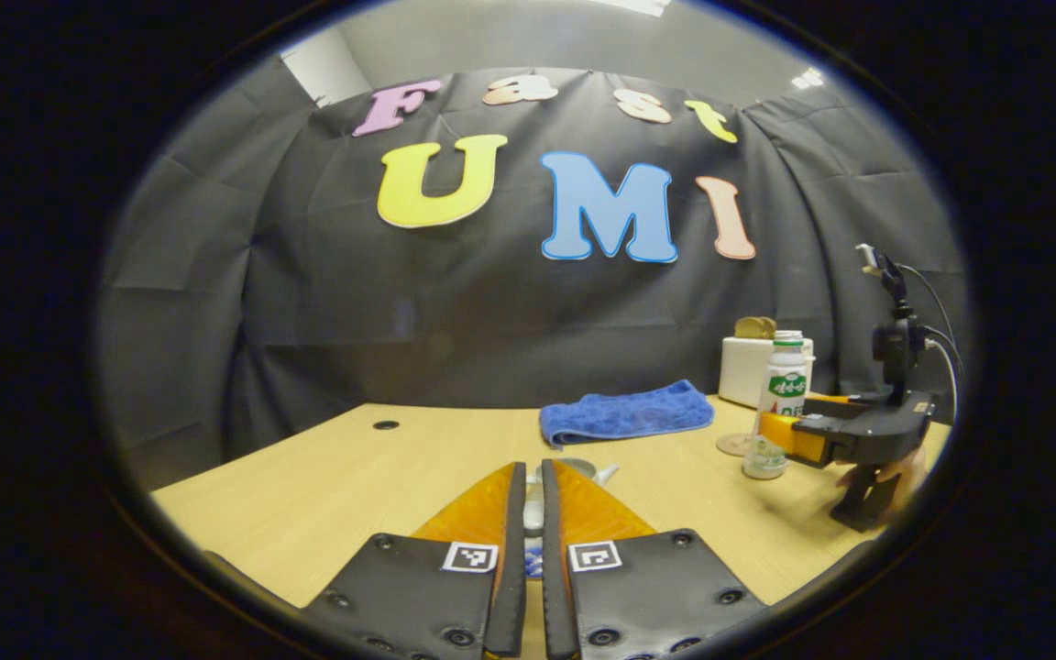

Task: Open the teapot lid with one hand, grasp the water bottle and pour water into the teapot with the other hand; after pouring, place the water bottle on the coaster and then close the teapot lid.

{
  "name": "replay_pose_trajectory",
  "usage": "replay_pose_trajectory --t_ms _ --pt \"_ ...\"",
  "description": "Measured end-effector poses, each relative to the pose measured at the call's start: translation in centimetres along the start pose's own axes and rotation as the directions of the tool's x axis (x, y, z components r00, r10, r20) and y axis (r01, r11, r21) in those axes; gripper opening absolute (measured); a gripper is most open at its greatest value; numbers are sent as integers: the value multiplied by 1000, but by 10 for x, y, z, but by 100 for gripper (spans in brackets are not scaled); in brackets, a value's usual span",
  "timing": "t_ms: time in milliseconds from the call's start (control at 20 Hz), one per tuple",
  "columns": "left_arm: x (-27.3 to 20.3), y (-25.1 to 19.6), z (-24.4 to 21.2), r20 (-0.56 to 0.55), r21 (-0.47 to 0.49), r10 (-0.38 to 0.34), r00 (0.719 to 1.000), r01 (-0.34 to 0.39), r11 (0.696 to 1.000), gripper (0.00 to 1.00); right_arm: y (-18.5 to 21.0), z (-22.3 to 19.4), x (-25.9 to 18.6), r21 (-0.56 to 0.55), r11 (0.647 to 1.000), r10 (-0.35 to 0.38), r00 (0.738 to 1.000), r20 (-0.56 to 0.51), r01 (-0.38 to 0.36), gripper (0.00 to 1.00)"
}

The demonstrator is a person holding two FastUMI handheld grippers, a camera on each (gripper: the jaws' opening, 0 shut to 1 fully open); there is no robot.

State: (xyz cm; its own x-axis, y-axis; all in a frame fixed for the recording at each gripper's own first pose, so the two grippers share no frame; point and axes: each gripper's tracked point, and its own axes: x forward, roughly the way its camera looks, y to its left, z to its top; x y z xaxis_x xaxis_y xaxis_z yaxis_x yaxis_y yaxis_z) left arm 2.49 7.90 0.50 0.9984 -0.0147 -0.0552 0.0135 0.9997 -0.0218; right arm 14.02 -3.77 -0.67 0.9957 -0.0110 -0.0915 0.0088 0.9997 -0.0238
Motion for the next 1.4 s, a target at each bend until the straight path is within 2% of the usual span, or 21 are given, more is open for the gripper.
replay_pose_trajectory --t_ms 300,400,550,700,800,850,900,1000,1100,1200,1250,1300,1350,1400 --pt "-6 12 4 5 3 23 1000 -23 1000 14 -5 -3 27 22 999 -22 999 -44 23 95" --pt "-9 13 4 3 6 22 1000 -22 1000 14 -4 -3 30 -8 1000 -20 999 -39 20 74" --pt "-21 7 4 4 8 2 1000 -2 1000 14 -1 0 25 -120 993 -26 999 -45 21 74" --pt "-38 -5 7 16 1 -41 999 41 999 14 17 0 16 -190 981 18 998 -56 -28 74" --pt "-51 -10 2 14 13 -68 998 68 998 14 27 4 14 -254 966 27 998 -53 -40 74" --pt "-59 -11 -1 11 22 -76 997 76 997 18 31 5 13 -287 957 31 998 -54 -45 74" --pt "-67 -12 -2 13 26 -86 996 85 996 14 38 8 13 -320 946 39 998 -49 -53 74" --pt "-83 -16 -2 35 17 -105 994 104 994 14 49 11 12 -412 909 45 998 -45 -60 72" --pt "-92 -19 -7 47 3 -116 992 116 993 14 65 14 12 -512 856 57 998 -38 -69 72" --pt "-98 -21 -10 45 -7 -119 992 119 993 14 80 19 11 -614 786 68 997 -26 -69 72" --pt "-100 -21 -11 45 -10 -118 992 118 993 18 89 20 12 -657 751 78 997 -18 -71 72" --pt "-104 -19 -9 50 -16 -117 992 117 993 14 97 22 14 -700 710 85 996 -14 -70 72" --pt "-107 -18 -7 56 -23 -115 992 116 993 18 104 23 15 -742 667 90 996 -8 -66 72" --pt "-110 -16 -3 65 -32 -110 992 112 993 14 110 24 17 -777 626 95 995 -4 -62 72"
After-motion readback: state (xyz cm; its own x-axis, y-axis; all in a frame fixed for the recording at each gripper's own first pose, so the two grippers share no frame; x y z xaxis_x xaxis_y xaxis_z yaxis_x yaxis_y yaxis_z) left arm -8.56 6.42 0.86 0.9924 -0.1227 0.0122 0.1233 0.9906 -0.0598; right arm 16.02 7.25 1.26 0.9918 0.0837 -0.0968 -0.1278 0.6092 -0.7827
